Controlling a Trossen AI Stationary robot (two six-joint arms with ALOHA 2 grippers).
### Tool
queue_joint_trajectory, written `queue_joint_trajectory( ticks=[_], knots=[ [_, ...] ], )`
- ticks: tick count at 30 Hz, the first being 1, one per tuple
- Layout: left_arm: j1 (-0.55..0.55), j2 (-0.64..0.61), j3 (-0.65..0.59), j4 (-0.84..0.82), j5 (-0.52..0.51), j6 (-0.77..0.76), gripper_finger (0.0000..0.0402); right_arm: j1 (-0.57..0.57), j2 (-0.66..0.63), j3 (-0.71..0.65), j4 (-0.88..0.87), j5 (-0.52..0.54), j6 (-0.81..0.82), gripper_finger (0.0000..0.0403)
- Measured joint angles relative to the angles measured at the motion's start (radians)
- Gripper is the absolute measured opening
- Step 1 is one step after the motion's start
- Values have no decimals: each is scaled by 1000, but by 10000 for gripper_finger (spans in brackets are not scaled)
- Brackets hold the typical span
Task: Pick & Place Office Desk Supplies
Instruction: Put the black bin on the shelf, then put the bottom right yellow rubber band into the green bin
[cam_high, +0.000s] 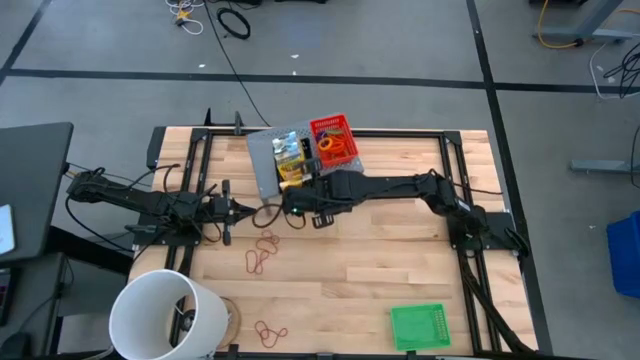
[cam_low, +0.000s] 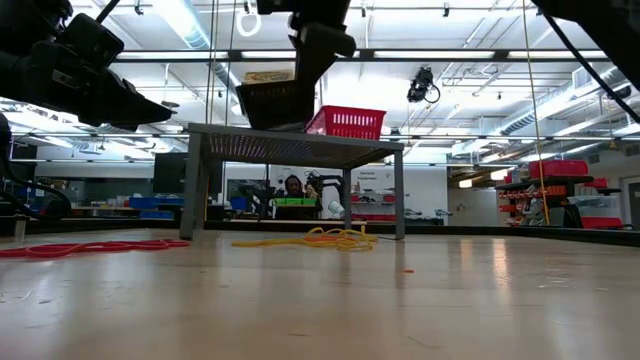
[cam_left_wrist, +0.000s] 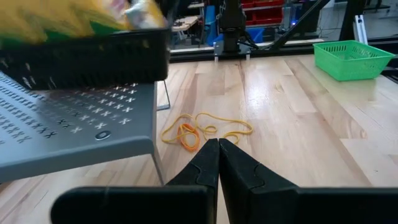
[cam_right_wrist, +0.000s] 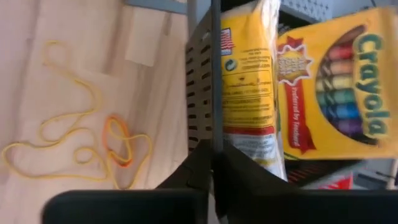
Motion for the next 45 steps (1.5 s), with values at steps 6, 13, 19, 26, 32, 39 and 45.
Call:
queue_joint_trajectory(
  ticks=[6,13,19,26,32,39,45],
  knots=[
    [0,0,0,0,0,0,14,-4,0,0,14,34,1,80],
    [0,0,0,0,0,1,14,-3,0,0,32,76,0,104],
    [0,0,0,0,0,1,14,-1,0,0,54,176,3,122],
    [0,0,0,0,9,0,14,-1,0,0,54,244,3,132],
    [0,0,0,0,33,0,14,18,1,0,34,212,3,133],
    [0,0,0,0,30,0,14,86,1,0,44,207,26,133],
    [0,0,0,0,29,0,14,137,1,0,112,201,-63,87]
  ],
)
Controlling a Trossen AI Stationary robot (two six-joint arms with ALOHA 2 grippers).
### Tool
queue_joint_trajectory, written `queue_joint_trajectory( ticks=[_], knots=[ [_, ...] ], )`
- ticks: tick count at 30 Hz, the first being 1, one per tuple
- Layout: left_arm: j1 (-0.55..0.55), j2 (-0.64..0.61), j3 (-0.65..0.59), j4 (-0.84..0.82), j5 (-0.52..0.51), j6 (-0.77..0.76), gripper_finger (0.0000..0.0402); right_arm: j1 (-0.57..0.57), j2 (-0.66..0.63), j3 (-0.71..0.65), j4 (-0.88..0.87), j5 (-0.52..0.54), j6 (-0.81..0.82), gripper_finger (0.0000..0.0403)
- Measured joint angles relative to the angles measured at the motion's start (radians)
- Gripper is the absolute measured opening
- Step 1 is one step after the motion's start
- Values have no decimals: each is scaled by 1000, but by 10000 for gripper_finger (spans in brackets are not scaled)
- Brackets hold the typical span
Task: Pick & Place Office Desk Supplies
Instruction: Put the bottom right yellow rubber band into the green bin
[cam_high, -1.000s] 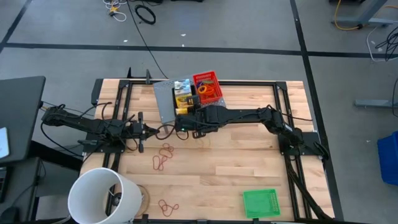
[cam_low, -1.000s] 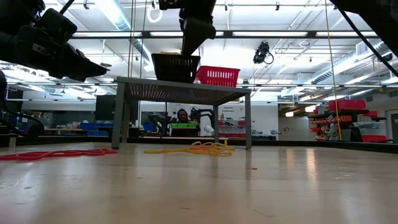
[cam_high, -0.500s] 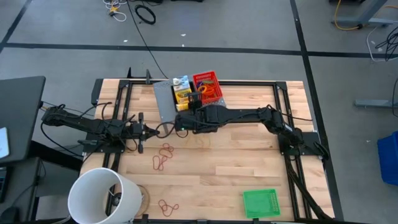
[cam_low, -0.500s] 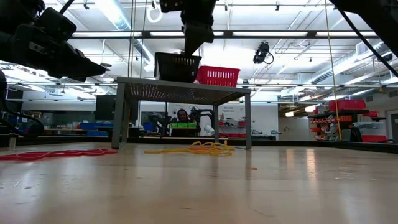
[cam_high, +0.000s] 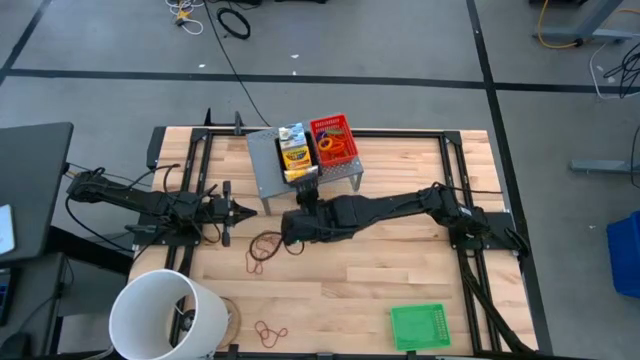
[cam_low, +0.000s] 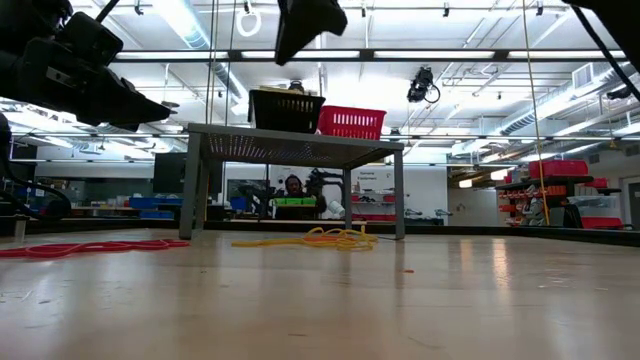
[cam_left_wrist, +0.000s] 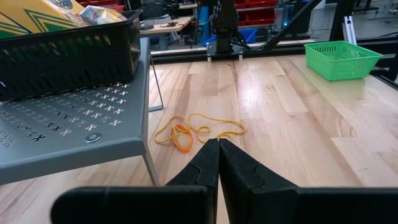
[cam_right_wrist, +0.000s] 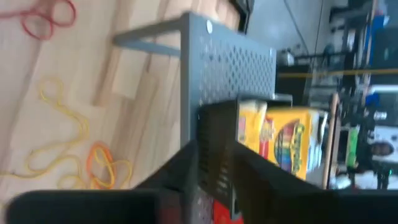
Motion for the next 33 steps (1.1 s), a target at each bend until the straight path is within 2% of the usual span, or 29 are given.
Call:
queue_joint_trajectory(
  ticks=[3,6,17,28,33],
  knots=[
    [0,0,0,0,0,0,14,-16,1,0,40,-12,-56,18],
    [0,0,0,1,-1,0,14,-48,1,0,102,-37,-110,7],
    [0,0,0,13,-4,1,14,-205,1,-1,328,-397,-279,2],
    [0,0,0,70,-34,35,14,-272,2,-1,293,-573,-396,1],
    [0,0,0,73,-76,39,14,-266,2,-1,275,-569,-416,1]
  ],
)
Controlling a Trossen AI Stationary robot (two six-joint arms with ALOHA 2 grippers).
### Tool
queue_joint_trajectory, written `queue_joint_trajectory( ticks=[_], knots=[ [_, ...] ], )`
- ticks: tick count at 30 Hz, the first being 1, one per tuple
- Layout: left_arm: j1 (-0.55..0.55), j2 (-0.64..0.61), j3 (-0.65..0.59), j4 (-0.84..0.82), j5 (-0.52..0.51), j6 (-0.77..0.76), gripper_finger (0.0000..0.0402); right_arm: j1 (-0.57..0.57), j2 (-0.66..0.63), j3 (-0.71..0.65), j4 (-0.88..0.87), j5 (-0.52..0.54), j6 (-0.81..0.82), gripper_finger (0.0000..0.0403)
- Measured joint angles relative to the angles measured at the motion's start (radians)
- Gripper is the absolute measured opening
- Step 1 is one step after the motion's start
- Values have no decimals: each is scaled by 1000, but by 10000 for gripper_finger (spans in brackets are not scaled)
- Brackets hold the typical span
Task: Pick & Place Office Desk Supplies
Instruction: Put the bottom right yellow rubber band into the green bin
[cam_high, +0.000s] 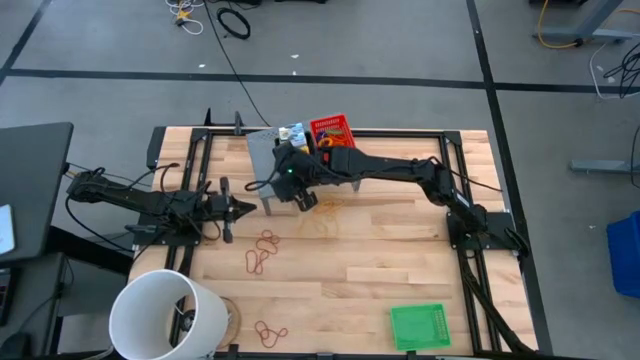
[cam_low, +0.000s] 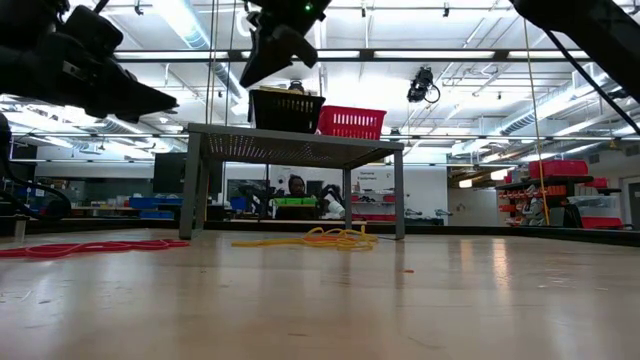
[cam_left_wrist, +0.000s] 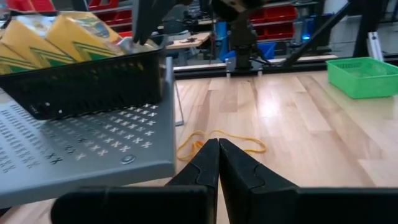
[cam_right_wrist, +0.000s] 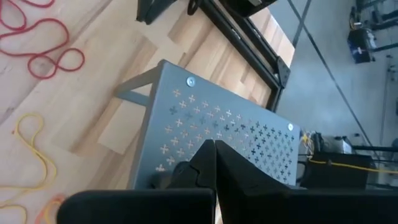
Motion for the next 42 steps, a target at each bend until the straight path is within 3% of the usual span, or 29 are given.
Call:
queue_joint_trajectory(
  ticks=[4,7,11,21,25,28,32,34,42],
  knots=[
    [0,0,0,-1,20,-10,14,38,-4,0,-8,1,32,0],
    [0,0,0,-10,68,-20,14,102,-16,1,-59,-80,64,0],
    [0,0,0,-51,98,-53,14,186,-13,0,-268,-161,158,0],
    [0,66,0,-73,107,-116,14,366,-8,0,-652,-301,710,0],
    [0,95,0,-66,106,-116,14,435,-8,-20,-647,-460,925,0],
    [0,105,0,-56,104,-111,14,495,-13,-51,-644,-490,1041,0],
    [0,107,0,-5,102,-83,14,563,-8,-154,-530,-427,1086,0],
    [0,107,0,34,102,-70,14,586,-8,-204,-391,-336,1061,0],
    [0,107,0,125,174,-38,14,555,-9,-461,127,-170,877,0]
  ],
)
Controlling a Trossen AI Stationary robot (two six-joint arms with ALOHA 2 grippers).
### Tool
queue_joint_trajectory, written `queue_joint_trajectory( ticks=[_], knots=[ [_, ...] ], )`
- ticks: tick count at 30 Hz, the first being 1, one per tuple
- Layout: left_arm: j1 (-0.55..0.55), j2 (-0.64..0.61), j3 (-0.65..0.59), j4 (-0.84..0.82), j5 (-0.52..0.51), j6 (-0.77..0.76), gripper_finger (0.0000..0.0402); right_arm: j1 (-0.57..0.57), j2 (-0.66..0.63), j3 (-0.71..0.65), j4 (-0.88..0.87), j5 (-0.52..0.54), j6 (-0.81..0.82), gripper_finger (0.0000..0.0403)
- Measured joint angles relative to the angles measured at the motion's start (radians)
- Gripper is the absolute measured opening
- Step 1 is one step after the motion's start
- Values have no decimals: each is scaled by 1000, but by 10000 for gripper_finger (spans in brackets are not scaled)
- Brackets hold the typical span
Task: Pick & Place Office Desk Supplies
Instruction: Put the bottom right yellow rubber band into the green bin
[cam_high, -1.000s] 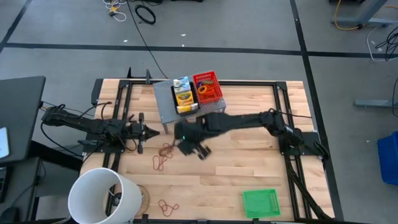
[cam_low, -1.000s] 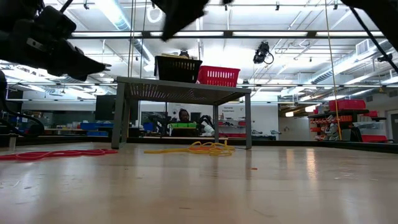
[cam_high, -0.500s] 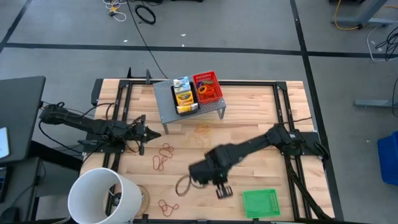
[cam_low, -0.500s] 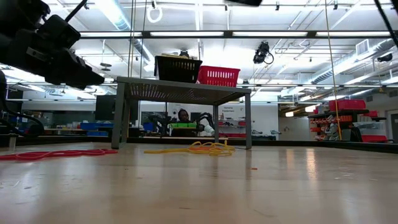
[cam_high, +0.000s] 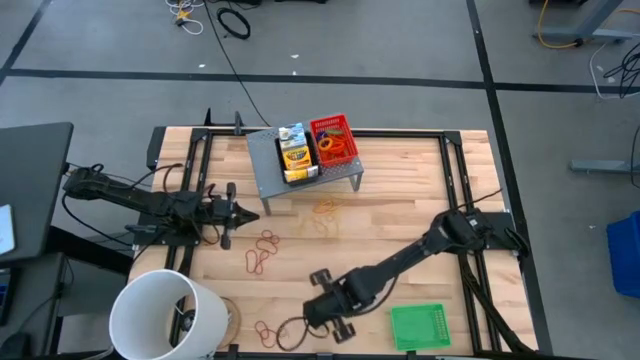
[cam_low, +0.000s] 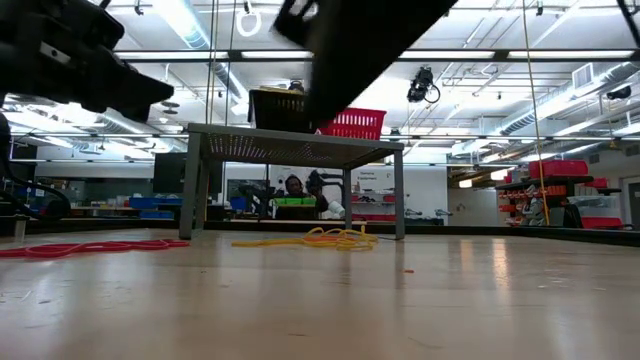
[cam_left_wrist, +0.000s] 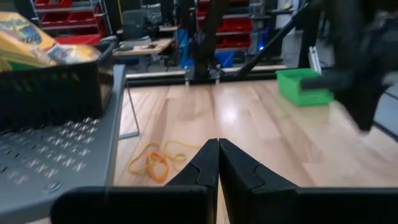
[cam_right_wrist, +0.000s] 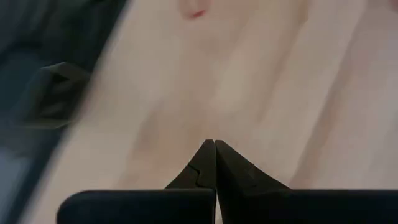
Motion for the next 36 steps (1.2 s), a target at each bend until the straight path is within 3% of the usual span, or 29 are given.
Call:
queue_joint_trajectory(
  ticks=[7,16,19,26,31,36],
  knots=[
    [0,5,0,39,10,5,14,-120,-18,-248,461,46,-134,0],
    [0,48,0,47,22,21,14,-199,-135,-695,1487,-7,-239,0],
    [0,65,0,51,33,21,14,-219,-200,-875,1706,-33,-230,0],
    [1,88,0,64,27,27,14,-237,-528,-1227,1789,-31,-237,0],
    [1,88,0,68,-39,48,14,-234,-819,-1499,1786,58,-203,0],
    [1,88,0,87,-83,82,14,-219,-1058,-1719,1800,83,-127,0]
  ],
)
